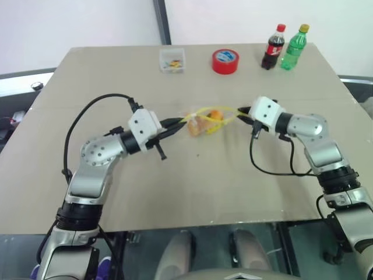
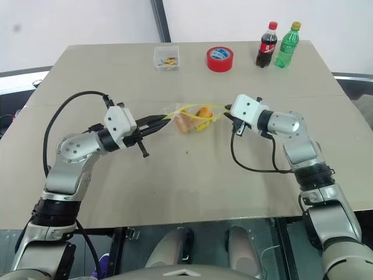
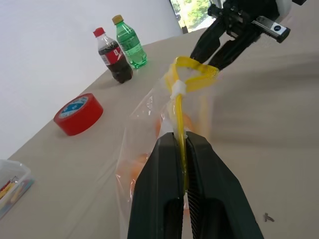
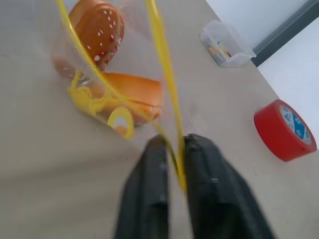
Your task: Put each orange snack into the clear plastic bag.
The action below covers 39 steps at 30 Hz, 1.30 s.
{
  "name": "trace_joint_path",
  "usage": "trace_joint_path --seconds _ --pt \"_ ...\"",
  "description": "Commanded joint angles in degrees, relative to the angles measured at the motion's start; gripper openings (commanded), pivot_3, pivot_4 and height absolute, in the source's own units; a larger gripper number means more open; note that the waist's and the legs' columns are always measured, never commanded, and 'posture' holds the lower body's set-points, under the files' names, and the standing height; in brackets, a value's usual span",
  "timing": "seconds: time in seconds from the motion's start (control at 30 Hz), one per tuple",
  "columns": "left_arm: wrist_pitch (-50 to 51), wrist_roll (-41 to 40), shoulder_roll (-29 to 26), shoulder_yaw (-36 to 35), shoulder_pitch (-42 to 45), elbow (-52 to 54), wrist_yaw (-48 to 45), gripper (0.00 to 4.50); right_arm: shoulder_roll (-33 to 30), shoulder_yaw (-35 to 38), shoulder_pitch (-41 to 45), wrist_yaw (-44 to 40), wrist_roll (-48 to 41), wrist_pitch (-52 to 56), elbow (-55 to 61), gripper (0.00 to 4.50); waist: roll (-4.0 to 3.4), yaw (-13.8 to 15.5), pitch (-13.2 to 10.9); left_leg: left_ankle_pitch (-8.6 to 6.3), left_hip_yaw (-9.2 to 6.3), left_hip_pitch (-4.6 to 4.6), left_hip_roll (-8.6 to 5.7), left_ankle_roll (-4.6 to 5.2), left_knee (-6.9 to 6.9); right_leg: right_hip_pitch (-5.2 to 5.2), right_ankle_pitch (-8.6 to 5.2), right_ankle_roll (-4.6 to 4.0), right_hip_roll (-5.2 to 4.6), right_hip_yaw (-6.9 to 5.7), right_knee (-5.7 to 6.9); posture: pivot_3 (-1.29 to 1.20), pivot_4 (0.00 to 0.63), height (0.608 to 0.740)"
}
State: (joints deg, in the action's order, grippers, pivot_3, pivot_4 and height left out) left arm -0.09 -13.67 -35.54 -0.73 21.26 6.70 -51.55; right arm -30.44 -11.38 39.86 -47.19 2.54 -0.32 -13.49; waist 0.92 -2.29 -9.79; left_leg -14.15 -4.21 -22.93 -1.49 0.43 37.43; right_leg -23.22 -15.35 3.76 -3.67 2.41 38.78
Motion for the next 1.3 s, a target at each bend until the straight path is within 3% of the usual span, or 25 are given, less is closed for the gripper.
trace_joint_path --seconds 0.03,0.37,0.47,0.57,0.73,0.83,0.93,1.13,1.3 --pt "-1.43 -0.16 -0.18 -0.86 0.71 0.68 0.35 0.00 -0.68 1.73 2.10 1.03 0.31 -1.00 0.23 0.06 0.00 0.00 0.00 0.00 0.00 0.00 0.00 0.00 0.00 0.00 0.00 0.00 0.00 0.00 0.00 0.00 0.150 0.740" --pt "-14.78 6.86 2.85 -0.37 19.72 -23.39 5.08 0.00 -4.61 6.28 9.65 16.04 7.65 -4.63 -4.06 0.06 0.05 0.27 -0.02 0.04 -0.09 -0.08 -0.22 -0.07 0.03 -0.05 0.00 0.00 -0.01 -0.10 0.02 0.00 0.150 0.740" --pt "-18.36 6.69 2.60 0.36 19.66 -23.77 3.49 0.00 -5.95 8.57 4.91 16.16 6.32 -1.13 4.63 0.06 0.04 -0.02 -0.01 0.13 -0.01 -0.18 -0.21 -0.23 -0.06 -0.13 0.00 0.01 -0.05 -0.02 -0.20 0.00 0.150 0.740" --pt "-19.00 6.99 2.20 2.06 13.21 -18.34 2.36 0.00 -6.75 9.21 -5.85 14.07 5.51 4.96 17.44 0.06 0.03 -0.12 0.07 0.14 -0.11 -0.84 -0.15 -0.24 0.00 -0.73 0.00 0.01 -0.05 -0.09 0.05 0.00 0.150 0.740" --pt "-21.29 10.48 2.21 4.75 2.96 -12.25 3.84 0.00 -6.23 6.30 -21.26 13.04 6.83 12.10 30.62 0.06 0.04 0.02 0.01 0.12 -0.02 -0.96 -0.13 -0.19 0.08 -0.85 0.00 0.01 -0.12 0.00 -0.04 0.00 0.150 0.740" --pt "-19.34 10.53 2.89 5.22 -0.29 -8.20 4.74 0.00 -5.99 5.39 -28.22 13.07 8.01 14.73 35.77 1.44 0.01 0.23 0.00 -0.01 -0.13 -0.69 -0.13 0.06 0.30 -0.59 0.02 0.01 -0.06 -0.09 0.19 0.00 0.150 0.740" --pt "-18.90 11.02 2.70 5.80 -1.68 -6.02 4.71 0.00 -6.44 7.01 -31.45 10.85 5.52 17.38 40.97 2.33 -0.01 0.41 -0.03 -0.02 -0.23 -0.34 -0.09 0.07 0.45 -0.10 0.02 0.02 -0.01 -0.18 0.20 0.00 0.150 0.740" --pt "-18.14 11.07 3.48 6.83 -1.52 -5.34 4.39 0.00 -4.77 1.98 -25.25 7.25 3.14 17.51 45.22 2.33 0.00 -0.10 -0.03 -0.03 -0.19 0.32 0.03 0.07 0.50 0.55 0.00 0.04 0.09 -0.16 0.09 0.00 0.150 0.740" --pt "-18.76 11.71 3.53 7.93 -0.56 -6.23 4.19 0.00 -1.33 -8.32 -14.72 6.72 10.14 11.13 37.72 2.33 0.00 -0.01 -0.04 -0.03 -0.26 0.30 0.06 0.06 0.51 0.53 0.01 0.02 0.14 -0.25 0.10 0.00 0.150 0.740"
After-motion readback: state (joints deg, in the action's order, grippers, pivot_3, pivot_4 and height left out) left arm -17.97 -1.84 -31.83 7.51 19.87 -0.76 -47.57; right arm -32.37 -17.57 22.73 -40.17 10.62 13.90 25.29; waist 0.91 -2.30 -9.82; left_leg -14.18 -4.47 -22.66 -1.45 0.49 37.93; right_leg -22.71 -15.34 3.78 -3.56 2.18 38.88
